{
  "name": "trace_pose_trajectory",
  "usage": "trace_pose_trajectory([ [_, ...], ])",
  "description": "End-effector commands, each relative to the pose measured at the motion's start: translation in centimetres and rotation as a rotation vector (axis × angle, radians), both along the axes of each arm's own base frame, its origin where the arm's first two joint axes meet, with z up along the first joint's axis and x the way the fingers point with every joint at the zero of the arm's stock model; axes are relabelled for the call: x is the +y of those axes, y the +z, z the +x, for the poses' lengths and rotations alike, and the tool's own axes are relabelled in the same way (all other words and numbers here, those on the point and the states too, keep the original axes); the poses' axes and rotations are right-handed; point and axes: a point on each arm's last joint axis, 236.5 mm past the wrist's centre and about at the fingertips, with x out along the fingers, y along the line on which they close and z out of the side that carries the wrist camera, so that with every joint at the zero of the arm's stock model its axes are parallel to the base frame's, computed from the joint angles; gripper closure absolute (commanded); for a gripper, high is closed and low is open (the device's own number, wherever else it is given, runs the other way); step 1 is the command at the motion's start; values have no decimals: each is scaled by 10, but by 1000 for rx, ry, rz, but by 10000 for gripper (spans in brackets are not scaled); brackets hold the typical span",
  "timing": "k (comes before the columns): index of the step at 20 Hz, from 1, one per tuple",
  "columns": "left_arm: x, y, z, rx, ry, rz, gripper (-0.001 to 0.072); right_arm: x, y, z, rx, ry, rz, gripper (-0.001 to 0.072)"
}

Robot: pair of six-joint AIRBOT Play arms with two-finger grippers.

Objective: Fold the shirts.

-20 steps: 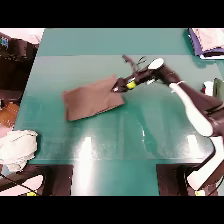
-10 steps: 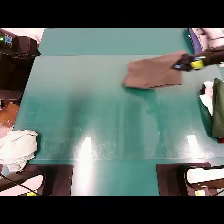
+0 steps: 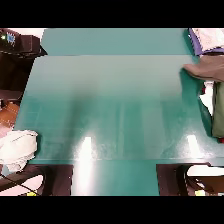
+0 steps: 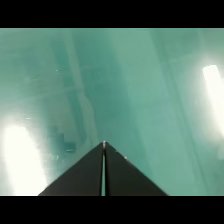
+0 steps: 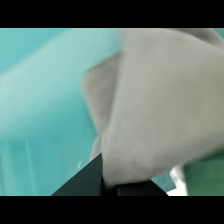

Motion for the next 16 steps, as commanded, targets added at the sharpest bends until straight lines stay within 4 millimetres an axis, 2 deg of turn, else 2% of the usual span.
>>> trace_pose_trajectory([
  [1,-7,1,-2,5,-16,-25,681,-31,38,2,-152,-65,-8,700],
  [6,-7,1,-2,4,-17,-25,681,-29,103,-7,-225,-7,-99,701],
  [9,-7,2,-2,3,-19,-24,681,-27,122,-25,-213,25,-117,701],
  [11,-7,1,-2,3,-19,-23,681,-29,119,-40,-171,18,-78,700],
  [14,-7,1,-2,0,-24,-19,681,-46,80,-78,35,-48,-40,699],
  [16,-7,1,-2,0,-25,-18,681,-53,61,-104,151,-96,-8,698],
])
